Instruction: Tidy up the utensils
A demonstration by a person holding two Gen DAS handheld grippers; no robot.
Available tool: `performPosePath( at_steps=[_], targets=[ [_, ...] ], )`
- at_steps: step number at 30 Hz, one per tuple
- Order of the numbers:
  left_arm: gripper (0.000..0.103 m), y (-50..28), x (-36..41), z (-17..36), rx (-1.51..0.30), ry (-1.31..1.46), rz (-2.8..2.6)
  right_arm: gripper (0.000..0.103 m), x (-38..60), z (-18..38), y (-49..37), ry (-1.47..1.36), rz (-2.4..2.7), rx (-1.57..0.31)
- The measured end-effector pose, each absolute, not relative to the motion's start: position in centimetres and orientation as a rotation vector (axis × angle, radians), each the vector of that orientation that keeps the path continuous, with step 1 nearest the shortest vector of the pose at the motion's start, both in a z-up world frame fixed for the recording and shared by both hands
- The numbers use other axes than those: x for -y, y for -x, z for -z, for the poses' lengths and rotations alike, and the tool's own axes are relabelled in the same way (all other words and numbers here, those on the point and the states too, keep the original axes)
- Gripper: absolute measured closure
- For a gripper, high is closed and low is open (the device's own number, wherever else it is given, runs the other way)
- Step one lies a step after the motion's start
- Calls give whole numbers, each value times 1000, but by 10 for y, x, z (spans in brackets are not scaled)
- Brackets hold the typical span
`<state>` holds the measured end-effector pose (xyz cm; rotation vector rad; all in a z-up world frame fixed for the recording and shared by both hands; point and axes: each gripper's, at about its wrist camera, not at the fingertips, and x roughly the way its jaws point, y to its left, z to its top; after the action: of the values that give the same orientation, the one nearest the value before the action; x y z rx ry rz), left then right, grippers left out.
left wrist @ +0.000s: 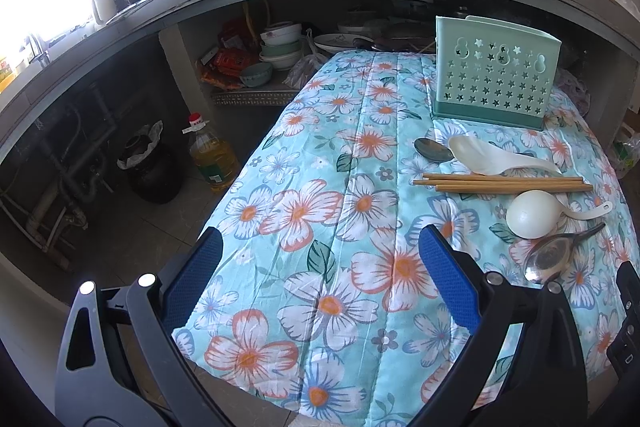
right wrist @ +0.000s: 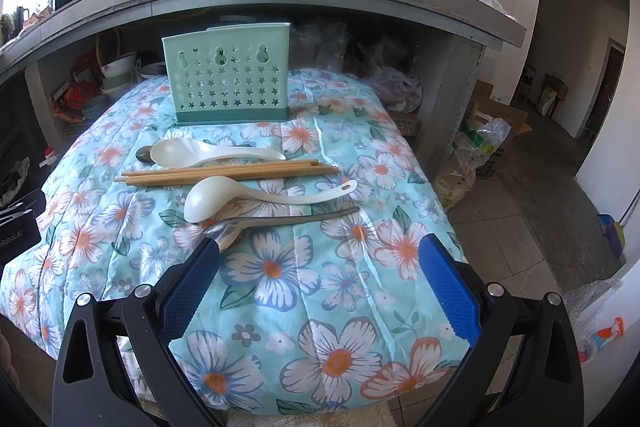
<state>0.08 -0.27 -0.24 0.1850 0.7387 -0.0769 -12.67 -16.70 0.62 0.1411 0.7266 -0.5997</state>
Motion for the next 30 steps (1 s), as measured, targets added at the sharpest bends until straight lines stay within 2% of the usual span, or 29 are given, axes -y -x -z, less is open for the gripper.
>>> performPosePath(
  at_steps=[30],
  targets=[
    [9,18,28,6,-769,-215,223,6,175,-8,128,-138,631,-718]
  ],
)
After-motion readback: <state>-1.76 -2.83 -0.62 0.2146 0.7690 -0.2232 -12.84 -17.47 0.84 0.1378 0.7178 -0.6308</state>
